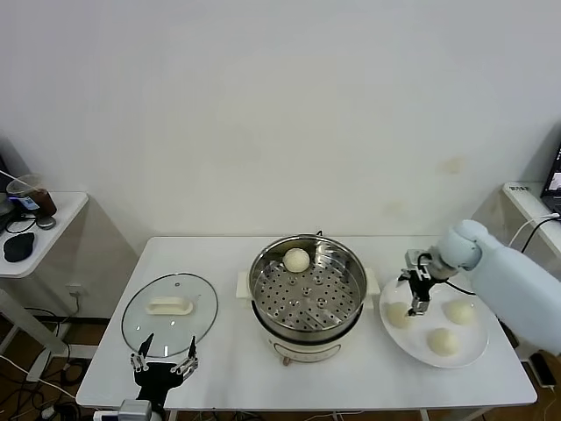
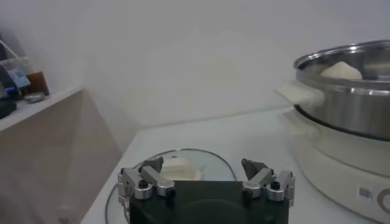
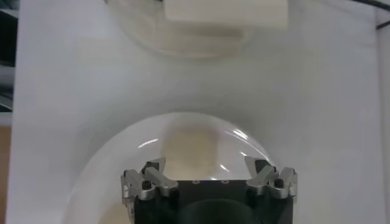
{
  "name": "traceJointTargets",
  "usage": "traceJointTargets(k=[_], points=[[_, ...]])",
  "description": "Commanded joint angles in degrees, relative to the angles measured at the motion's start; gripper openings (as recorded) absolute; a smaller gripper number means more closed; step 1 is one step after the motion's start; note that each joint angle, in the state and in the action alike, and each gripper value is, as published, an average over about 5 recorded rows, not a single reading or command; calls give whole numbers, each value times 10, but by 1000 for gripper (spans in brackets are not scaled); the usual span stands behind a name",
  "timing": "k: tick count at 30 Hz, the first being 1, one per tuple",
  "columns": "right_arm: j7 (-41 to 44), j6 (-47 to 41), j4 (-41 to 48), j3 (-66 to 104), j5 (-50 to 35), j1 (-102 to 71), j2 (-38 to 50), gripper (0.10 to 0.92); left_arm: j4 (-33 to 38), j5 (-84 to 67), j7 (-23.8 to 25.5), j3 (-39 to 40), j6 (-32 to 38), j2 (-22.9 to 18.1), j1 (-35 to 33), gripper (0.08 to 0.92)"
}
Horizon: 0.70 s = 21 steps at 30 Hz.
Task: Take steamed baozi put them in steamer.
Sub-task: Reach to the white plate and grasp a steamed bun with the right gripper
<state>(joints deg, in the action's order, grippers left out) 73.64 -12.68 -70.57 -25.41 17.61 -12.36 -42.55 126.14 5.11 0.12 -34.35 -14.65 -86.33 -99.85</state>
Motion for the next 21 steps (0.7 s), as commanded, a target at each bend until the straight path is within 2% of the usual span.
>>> traceJointTargets(k=[1,21], points=[[10,5,23,15,52,-23,-28,823,1,13,0,2,1,-1,-1,823],[-8,13,36,37,79,-49,-35,823,-5,24,4,11,3,-4,-3,823]])
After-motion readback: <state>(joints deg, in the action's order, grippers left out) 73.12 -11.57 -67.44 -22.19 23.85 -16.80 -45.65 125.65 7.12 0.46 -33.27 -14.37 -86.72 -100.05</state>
